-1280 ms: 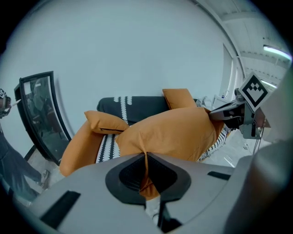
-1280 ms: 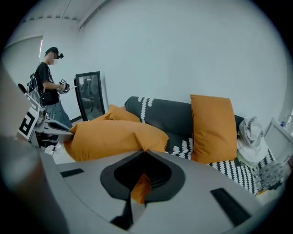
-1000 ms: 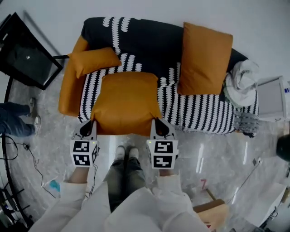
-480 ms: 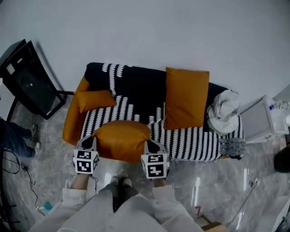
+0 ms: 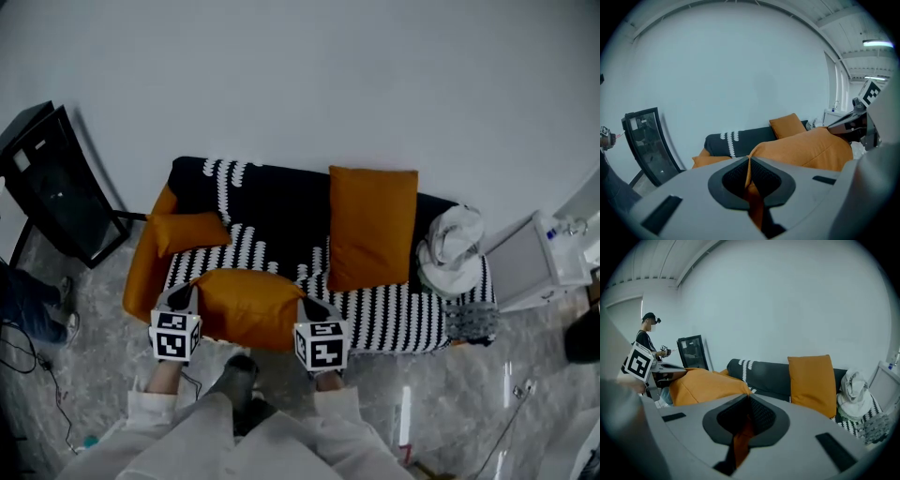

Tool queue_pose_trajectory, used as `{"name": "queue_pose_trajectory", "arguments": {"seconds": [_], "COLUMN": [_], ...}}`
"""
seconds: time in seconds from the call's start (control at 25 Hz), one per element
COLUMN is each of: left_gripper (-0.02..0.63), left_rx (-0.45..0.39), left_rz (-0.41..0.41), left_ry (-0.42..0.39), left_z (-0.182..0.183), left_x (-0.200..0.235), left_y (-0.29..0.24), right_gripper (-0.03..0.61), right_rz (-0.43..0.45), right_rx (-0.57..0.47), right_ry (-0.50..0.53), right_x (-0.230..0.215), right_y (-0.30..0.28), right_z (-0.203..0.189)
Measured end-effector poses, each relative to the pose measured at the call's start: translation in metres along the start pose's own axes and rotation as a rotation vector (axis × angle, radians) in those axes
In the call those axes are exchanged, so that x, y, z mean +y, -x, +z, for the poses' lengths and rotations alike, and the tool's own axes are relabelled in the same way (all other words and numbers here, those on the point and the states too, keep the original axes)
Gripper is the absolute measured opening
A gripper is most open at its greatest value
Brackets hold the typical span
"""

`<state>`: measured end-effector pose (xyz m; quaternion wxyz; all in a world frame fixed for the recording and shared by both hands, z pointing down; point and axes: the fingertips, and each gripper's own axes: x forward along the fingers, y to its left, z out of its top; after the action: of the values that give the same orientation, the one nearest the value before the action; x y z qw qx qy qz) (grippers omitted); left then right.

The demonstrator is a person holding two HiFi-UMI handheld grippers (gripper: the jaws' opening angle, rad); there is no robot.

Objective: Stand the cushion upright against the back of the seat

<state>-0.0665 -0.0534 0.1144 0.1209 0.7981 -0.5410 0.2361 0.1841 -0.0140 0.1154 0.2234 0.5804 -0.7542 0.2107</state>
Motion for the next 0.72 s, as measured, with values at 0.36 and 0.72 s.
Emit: {"name": "queue_pose_trajectory", "arguments": {"seconds": [0.36, 0.72], "left_gripper": [0.014, 0.014], "left_rx": [-0.047, -0.019], "left_rz": [-0.054, -0.152], "left_ry": [0.028, 0.017], "left_z": [0.046, 0.115], "left_x": [0.008, 0.038], "left_y": [-0.052, -0.138], "right_gripper": [0.017, 0.018], "right_rz": [-0.047, -0.079], "right_rx": [-0.049, -0.031], "right_ry": [0.002, -0.009], "right_x": [-0.034, -0.071], "right_y": [-0.03, -0.098], "right_z": [0.057, 0.131]}}
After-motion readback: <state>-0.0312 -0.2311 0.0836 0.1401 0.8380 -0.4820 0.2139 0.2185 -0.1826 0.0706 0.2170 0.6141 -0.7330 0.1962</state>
